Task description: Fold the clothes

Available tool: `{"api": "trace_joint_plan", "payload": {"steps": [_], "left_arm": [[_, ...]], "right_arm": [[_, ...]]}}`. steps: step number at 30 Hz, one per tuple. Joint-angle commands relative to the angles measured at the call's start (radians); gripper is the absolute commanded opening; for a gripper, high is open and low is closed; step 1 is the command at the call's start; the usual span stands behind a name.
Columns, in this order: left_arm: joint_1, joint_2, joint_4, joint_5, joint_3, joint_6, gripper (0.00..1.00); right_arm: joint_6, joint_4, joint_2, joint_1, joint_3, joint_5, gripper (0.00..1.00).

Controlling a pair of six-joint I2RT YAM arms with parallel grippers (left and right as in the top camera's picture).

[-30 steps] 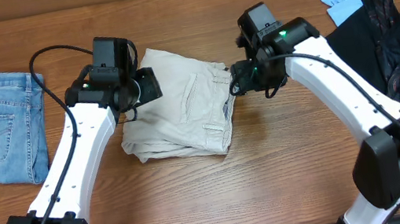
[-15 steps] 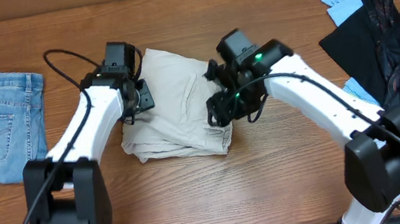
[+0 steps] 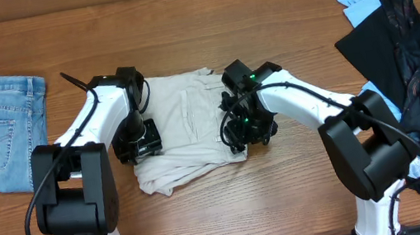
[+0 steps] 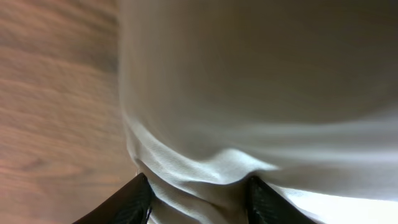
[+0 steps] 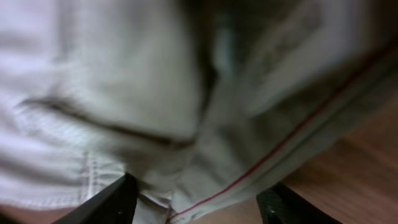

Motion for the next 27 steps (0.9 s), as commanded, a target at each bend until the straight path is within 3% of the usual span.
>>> {"api": "trace_joint_plan", "payload": {"steps": [1,3,5,8,14,23,25,27], "left_arm": [[0.000,0.022,-0.046,0.115,-0.012,0.001,0.52],[-0.005,0.022,-0.073,0.159,-0.016,0.001,0.52],[-0.019,0.021,-0.096,0.178,-0.018,0.001,0.41],[-0.062,0.008,-0.104,0.190,-0.019,0.001,0.38],[-0.175,-0.054,-0.084,0.180,-0.018,-0.053,0.39],[-0.220,-0.212,-0.035,0.010,-0.017,-0.124,0.41],[-0.211,-0.264,0.002,-0.029,-0.014,-0.123,0.43],[-0.197,-0.307,0.047,-0.085,-0.006,-0.122,0.52]], "right_arm": [[0.039,0.039,0.025,-0.032,-0.010,0.212,0.65],[0.076,0.072,0.025,-0.055,-0.009,0.284,0.65],[0.078,0.106,0.025,-0.080,-0.009,0.319,0.65],[0.078,0.156,0.025,-0.124,-0.009,0.356,0.64],[0.075,0.224,0.024,-0.187,-0.001,0.415,0.65],[0.148,0.101,-0.087,-0.199,0.125,0.439,0.70],[0.150,0.095,-0.144,-0.196,0.143,0.398,0.70],[0.150,0.093,-0.203,-0.193,0.148,0.293,0.70]]}}
